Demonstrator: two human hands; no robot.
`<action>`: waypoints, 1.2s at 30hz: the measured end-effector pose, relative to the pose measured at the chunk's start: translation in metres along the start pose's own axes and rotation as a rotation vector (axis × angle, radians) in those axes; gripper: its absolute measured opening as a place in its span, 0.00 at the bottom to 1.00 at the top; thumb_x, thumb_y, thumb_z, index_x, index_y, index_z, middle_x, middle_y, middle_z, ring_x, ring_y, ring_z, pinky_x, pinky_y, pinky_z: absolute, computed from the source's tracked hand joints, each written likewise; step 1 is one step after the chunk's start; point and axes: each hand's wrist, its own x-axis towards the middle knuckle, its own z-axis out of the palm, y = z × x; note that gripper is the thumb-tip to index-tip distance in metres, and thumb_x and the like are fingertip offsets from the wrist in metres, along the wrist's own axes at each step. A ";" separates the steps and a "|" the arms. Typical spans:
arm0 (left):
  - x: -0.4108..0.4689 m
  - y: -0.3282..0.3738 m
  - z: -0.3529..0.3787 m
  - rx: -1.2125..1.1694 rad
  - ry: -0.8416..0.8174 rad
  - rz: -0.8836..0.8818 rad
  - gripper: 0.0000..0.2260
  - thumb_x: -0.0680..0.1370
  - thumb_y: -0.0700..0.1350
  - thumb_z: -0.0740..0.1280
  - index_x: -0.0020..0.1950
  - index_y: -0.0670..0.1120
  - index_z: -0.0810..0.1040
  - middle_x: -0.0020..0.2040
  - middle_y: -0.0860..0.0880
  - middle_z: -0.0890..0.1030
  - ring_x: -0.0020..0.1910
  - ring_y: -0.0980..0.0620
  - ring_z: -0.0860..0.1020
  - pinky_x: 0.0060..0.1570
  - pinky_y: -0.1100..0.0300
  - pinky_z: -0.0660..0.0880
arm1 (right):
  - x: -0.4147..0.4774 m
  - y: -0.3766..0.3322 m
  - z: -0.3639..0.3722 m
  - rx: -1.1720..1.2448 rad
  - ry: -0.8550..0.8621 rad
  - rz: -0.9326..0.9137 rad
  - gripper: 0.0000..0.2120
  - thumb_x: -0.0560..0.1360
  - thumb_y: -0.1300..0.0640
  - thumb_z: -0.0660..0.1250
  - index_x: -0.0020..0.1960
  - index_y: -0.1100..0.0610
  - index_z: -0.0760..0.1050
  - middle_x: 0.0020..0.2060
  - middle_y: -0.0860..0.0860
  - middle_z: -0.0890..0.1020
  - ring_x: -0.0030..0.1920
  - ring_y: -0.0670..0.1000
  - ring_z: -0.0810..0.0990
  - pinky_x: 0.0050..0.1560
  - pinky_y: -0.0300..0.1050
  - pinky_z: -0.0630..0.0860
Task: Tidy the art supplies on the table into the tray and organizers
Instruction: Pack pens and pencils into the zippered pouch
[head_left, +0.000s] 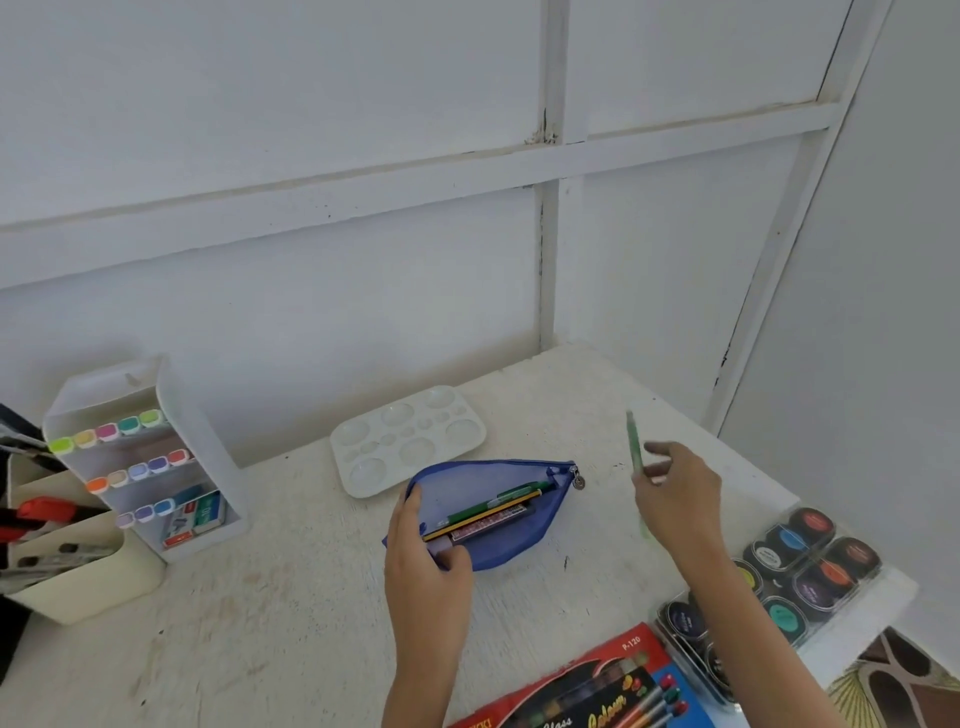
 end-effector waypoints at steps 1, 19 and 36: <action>-0.001 0.000 0.000 -0.012 0.000 -0.011 0.28 0.76 0.33 0.64 0.74 0.47 0.62 0.71 0.48 0.67 0.65 0.52 0.69 0.50 0.71 0.65 | -0.005 -0.013 -0.002 0.117 0.024 -0.077 0.17 0.74 0.68 0.66 0.62 0.59 0.74 0.48 0.55 0.81 0.39 0.47 0.77 0.30 0.31 0.71; -0.010 -0.008 -0.049 -0.079 0.241 -0.146 0.29 0.75 0.30 0.62 0.74 0.46 0.61 0.72 0.48 0.66 0.67 0.51 0.67 0.56 0.67 0.65 | -0.077 -0.047 0.055 0.063 -0.763 -0.676 0.10 0.71 0.66 0.67 0.43 0.53 0.82 0.41 0.47 0.80 0.37 0.48 0.78 0.39 0.37 0.76; -0.045 -0.021 -0.088 -0.137 0.428 -0.266 0.29 0.75 0.31 0.63 0.74 0.47 0.62 0.69 0.48 0.69 0.62 0.56 0.68 0.54 0.69 0.65 | -0.128 -0.086 0.092 0.307 -0.790 -0.751 0.11 0.70 0.62 0.73 0.52 0.55 0.81 0.46 0.50 0.81 0.46 0.43 0.80 0.47 0.29 0.75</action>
